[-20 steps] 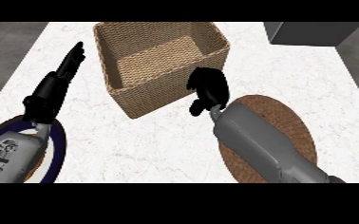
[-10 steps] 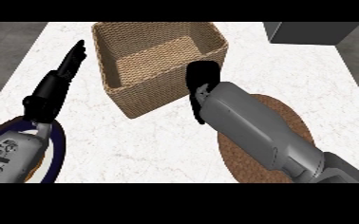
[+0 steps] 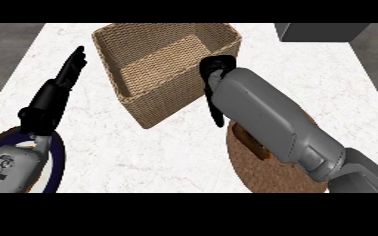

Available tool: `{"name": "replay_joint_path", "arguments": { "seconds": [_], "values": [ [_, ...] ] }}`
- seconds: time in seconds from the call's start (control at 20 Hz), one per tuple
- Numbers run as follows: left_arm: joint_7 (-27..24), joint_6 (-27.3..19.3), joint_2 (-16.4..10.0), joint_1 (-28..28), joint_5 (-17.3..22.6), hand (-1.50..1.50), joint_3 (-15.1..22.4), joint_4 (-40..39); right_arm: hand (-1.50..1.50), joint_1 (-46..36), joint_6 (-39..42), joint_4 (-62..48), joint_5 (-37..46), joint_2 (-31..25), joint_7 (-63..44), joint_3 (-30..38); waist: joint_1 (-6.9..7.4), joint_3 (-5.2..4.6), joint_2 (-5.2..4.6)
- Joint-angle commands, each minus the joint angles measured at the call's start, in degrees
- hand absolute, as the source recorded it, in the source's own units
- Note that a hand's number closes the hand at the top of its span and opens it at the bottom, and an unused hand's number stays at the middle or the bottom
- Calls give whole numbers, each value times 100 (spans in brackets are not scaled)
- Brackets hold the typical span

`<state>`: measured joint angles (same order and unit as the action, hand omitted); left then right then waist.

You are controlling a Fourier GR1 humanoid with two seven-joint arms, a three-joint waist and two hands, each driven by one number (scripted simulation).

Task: Pick the sweet potato from the placemat and place it in the basket

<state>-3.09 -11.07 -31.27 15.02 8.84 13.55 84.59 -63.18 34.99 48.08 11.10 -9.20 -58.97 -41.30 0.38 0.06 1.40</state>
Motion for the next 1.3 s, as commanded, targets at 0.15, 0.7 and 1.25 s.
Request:
{"name": "replay_joint_path", "arguments": {
  "seconds": [0.15,0.7,1.25],
  "values": [
    [44,137,-98,-189,82,0,-220,215,-150,-519,921,-720,-93,80,-764,142,68,-13,-135],
    [187,175,-33,-198,-67,0,-297,334,-150,489,787,-762,383,-137,-444,-259,-57,-6,-111],
    [138,282,268,-409,-295,0,-483,328,-150,1068,801,-116,949,-213,-521,-1,-52,-7,-121]
  ]
}}
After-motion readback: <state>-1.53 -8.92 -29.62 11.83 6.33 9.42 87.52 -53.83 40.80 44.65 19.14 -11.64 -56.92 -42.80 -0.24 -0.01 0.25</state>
